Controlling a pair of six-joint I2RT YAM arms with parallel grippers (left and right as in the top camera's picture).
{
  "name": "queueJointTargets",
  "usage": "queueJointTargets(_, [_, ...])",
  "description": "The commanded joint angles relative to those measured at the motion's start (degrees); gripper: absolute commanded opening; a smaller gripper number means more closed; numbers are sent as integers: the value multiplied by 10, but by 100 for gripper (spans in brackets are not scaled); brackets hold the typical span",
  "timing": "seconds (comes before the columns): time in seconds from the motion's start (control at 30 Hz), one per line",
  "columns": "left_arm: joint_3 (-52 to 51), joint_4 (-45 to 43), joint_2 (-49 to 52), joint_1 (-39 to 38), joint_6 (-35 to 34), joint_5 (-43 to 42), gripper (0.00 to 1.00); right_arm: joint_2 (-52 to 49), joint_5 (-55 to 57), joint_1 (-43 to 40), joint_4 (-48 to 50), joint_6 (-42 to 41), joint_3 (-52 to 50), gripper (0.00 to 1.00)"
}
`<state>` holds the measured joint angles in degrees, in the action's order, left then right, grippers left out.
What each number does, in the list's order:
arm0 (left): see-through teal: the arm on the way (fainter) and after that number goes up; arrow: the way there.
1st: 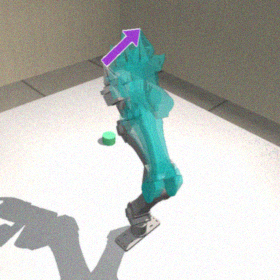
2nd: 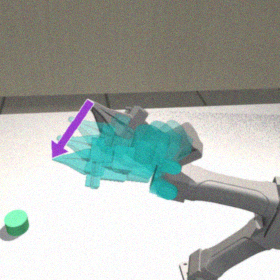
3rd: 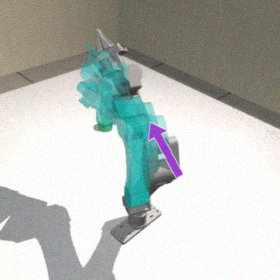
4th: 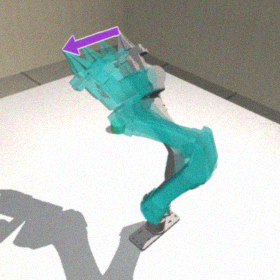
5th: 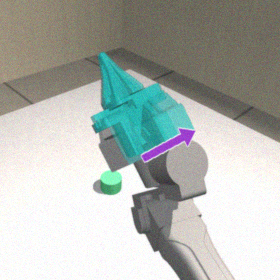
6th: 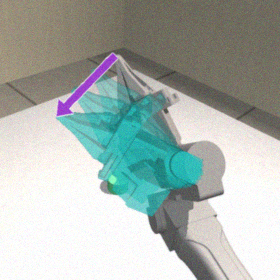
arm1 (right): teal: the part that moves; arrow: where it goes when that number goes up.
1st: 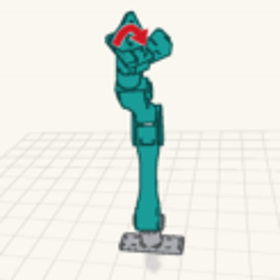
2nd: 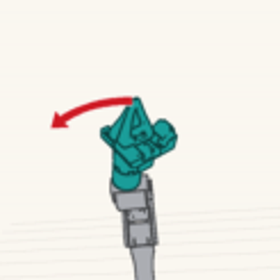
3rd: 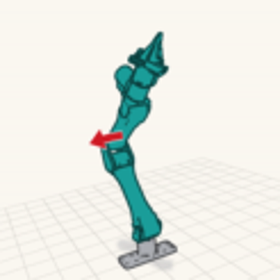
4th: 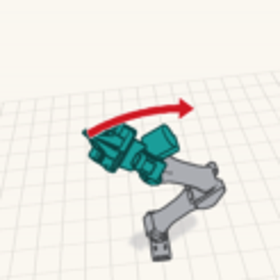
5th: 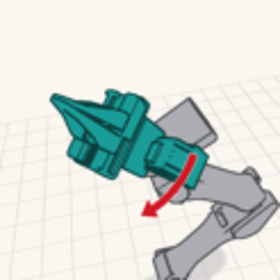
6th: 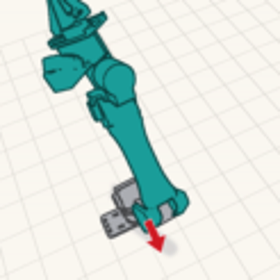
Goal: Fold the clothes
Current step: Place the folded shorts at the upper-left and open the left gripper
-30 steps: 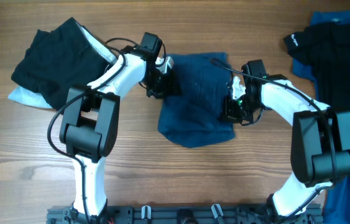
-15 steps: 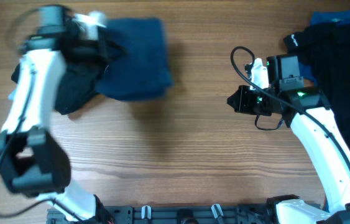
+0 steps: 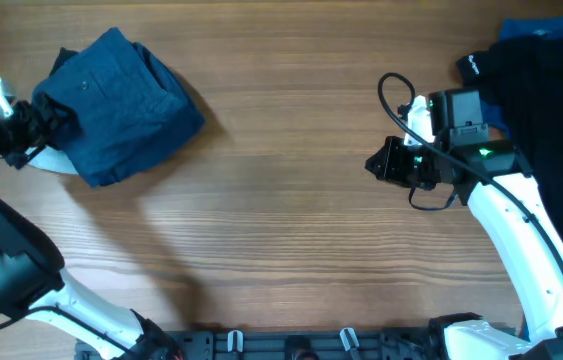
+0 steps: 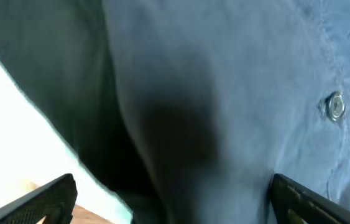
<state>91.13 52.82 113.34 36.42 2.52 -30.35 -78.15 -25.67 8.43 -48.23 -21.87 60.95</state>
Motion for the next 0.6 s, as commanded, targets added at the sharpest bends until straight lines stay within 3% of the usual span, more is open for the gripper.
queueJointTargets(0.0, [41,50,-52,4,-15,11,100,2,-40,0,4,16,7,9])
queueJointTargets(0.07, [81,108,-110,-7,0,-4,100,9,-107,0,30,73,18,12])
queueJointTargets(0.17, [96,144,-190,-46,36,-17,100,21,-111,0,37,90,55,13])
queueJointTargets(0.23, [96,163,-262,-101,48,-14,100,38,-110,0,45,120,82,20])
queueJointTargets(0.33, [96,184,-346,-196,47,36,100,81,-104,0,76,221,93,48])
queueJointTargets(0.47, [96,261,-422,-314,41,155,100,134,-89,0,78,231,93,68])
queueJointTargets(0.5, [96,274,-434,-338,41,164,100,147,-89,0,70,224,93,100])
queueJointTargets(0.57, [96,295,-447,-365,41,169,100,166,-89,0,51,187,93,100])
